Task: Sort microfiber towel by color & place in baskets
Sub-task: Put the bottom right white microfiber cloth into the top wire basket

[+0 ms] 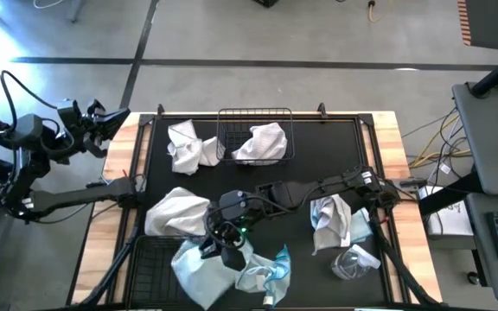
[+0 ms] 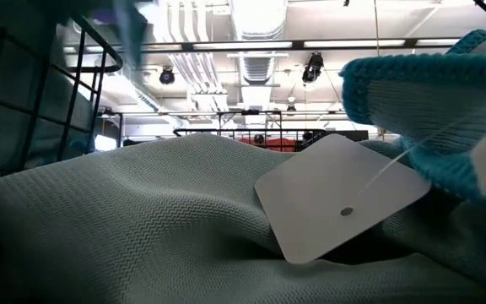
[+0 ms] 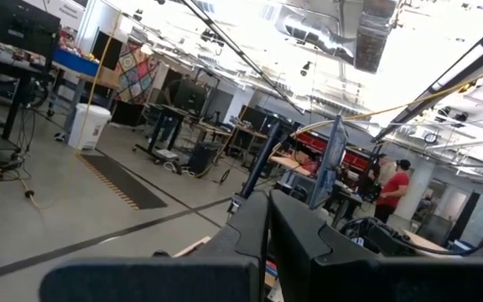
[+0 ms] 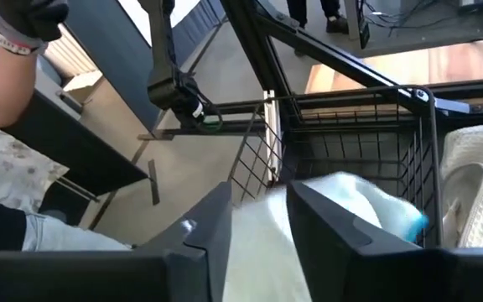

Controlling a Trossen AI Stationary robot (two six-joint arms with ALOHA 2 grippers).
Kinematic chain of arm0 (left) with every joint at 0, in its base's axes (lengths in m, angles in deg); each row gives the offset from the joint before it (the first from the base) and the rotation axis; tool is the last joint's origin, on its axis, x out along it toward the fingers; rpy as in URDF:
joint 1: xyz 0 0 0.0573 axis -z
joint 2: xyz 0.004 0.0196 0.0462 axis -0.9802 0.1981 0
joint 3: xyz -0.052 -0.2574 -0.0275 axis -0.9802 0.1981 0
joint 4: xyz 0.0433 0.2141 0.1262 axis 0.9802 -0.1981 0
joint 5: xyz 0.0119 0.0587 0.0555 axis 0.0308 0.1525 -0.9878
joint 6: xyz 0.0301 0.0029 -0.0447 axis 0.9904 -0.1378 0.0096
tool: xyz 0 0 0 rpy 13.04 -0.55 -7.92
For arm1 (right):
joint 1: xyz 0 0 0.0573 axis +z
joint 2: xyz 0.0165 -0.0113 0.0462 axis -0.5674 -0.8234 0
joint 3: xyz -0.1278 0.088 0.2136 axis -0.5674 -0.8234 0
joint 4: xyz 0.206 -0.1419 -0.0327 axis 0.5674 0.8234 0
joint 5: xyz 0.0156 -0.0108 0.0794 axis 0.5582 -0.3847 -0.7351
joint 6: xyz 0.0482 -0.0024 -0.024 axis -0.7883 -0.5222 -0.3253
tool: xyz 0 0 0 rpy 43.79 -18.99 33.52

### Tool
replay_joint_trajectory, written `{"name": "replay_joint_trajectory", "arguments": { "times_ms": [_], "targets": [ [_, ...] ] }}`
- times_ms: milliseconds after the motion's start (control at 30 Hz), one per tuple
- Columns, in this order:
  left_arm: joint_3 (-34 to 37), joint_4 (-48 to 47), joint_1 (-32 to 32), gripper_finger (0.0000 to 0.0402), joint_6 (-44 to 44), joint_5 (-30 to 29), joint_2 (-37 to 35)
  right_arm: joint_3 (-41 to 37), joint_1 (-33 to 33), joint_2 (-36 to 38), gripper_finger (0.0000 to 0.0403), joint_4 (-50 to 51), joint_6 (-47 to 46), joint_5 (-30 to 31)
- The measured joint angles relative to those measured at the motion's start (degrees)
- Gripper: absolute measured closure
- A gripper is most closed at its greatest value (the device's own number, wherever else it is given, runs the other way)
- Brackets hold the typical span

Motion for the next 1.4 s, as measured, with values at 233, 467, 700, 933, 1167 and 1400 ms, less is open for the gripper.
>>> {"name": "replay_joint_trajectory", "arguments": {
  "times_ms": [233,467,700,933,1167,1400],
  "targets": [
    [0.0,-0.1,0.0,0.0402,-0.5,2.3,0.0,0.6,0.0,0.2,0.0260,5.6,-0.4,0.0],
    [0.0,0.0,0.0,0.0402,-0.9,6.1,0.0,4.1,-0.1,2.1,0.0270,21.6,-0.1,0.0],
    [0.0,0.1,0.0,0.0402,0.0,8.3,0.0,4.9,-0.1,5.7,0.0274,32.7,0.2,3.4],
    [0.0,1.7,0.0,0.0402,1.9,12.0,0.0,4.9,-0.1,11.1,0.0275,41.1,-2.3,16.4],
    [0.0,2.6,0.0,0.0402,2.0,20.6,0.0,4.9,-0.1,14.8,0.0275,47.8,-7.7,22.8],
    [0.0,5.4,0.0,0.0402,2.2,28.7,0.0,4.9,-0.4,14.7,0.0273,60.8,-15.4,27.9]
  ]
}}
